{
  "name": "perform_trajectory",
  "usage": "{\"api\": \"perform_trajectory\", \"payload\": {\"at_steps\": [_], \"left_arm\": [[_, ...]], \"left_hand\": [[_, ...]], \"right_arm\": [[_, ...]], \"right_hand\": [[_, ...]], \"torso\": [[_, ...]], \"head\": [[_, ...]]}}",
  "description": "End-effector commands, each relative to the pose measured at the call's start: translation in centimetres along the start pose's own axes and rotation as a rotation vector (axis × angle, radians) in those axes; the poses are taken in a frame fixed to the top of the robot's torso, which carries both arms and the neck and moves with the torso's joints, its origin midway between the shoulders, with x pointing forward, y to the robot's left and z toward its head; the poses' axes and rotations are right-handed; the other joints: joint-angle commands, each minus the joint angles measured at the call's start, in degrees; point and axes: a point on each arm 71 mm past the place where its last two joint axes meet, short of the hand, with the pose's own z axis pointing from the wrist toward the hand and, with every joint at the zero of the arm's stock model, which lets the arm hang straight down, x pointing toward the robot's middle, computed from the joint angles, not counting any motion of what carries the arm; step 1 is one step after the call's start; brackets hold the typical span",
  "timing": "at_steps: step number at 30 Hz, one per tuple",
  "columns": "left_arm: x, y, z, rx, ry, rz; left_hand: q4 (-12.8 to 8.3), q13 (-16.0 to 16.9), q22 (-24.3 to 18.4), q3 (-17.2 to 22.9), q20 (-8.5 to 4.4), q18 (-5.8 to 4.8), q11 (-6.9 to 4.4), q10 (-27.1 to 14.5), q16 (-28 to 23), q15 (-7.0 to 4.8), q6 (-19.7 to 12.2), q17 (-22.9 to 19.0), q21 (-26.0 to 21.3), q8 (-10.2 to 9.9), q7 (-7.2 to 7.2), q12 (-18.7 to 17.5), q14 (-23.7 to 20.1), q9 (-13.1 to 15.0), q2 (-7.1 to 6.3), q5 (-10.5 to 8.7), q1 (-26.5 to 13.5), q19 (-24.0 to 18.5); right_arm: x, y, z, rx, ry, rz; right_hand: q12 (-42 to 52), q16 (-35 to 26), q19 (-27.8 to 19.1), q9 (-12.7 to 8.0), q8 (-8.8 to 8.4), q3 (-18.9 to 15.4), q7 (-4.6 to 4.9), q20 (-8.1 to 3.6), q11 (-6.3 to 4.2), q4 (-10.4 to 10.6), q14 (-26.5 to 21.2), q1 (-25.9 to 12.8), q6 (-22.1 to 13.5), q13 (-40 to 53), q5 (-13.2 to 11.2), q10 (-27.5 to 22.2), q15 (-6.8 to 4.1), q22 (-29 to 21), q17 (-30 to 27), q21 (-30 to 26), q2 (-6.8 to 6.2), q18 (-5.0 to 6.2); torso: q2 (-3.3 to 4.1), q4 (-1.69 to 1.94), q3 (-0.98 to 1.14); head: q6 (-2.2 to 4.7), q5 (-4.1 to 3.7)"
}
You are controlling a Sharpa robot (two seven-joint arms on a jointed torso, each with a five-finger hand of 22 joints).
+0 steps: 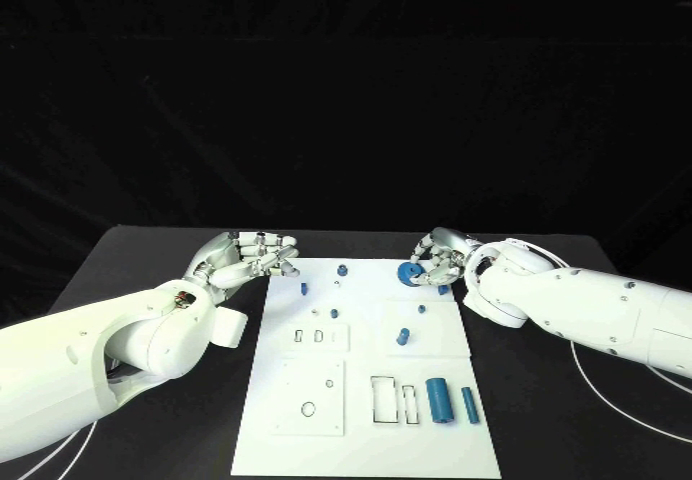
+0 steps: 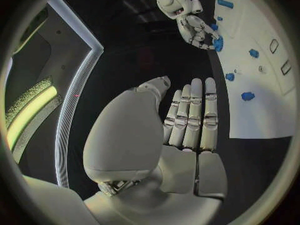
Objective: Assemble the parts on the task board
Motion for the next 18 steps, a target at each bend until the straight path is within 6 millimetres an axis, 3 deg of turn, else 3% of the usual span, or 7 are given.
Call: {"api": "perform_trajectory", "payload": {"at_steps": [1, 8, 18], "left_arm": [[0.2, -0.1, 0.0, 0.006, 0.016, -0.008], [0.2, -0.1, 0.0, 0.004, 0.017, -0.008], [0.2, -0.1, 0.1, 0.003, 0.017, -0.008]], "left_hand": [[0.07, -0.06, 0.07, 0.4, 0.0, 0.48, 0.13, -0.24, 0.32, 0.11, -0.36, 0.08, 0.3, -0.09, -0.16, -0.2, -0.56, 0.06, -0.06, -0.32, -0.67, -0.54], [0.07, -0.06, 0.07, 0.4, 0.0, 0.48, 0.13, -0.24, 0.32, 0.11, -0.36, 0.08, 0.3, -0.09, -0.16, -0.2, -0.56, 0.06, -0.06, -0.32, -0.67, -0.54], [0.06, -0.05, 0.08, 0.46, 0.02, 0.48, 0.13, -0.23, 0.34, 0.12, -0.36, 0.08, 0.31, -0.08, -0.16, -0.2, -0.65, 0.08, -0.03, -0.33, -0.68, -0.63]], "right_arm": [[0.5, 0.3, -0.1, -0.023, -0.014, -0.054], [0.1, 1.4, -0.4, -0.081, -0.128, -0.068], [0.3, 5.0, -1.6, -0.217, -0.231, -0.106]], "right_hand": [[0.9, 0.33, 2.01, -0.04, 0.39, 1.58, -0.2, 0.09, -0.16, -0.19, 5.76, 0.37, 1.33, 7.76, 0.29, 1.17, 0.03, 9.0, 14.59, 0.5, -0.16, -1.15], [2.47, 0.39, 2.56, 0.15, 1.41, 4.65, -1.35, -0.63, -1.14, 0.05, 5.82, -1.47, 4.5, 9.81, 0.27, 3.25, -0.81, 9.85, 14.84, 1.13, -0.15, -1.36], [2.78, 0.44, 2.93, 0.2, 1.57, 5.05, -1.57, -0.8, -1.34, 0.04, 5.87, -1.91, 4.96, 10.22, 0.16, 3.66, -0.99, 10.4, 15.08, 1.57, -0.33, -1.51]], "torso": [[0.01, 0.05, 0.0], [-0.02, 0.04, -0.03], [-0.06, 0.03, -0.03]], "head": [[0.0, -0.06], [0.15, -0.03], [0.27, 0.14]]}}
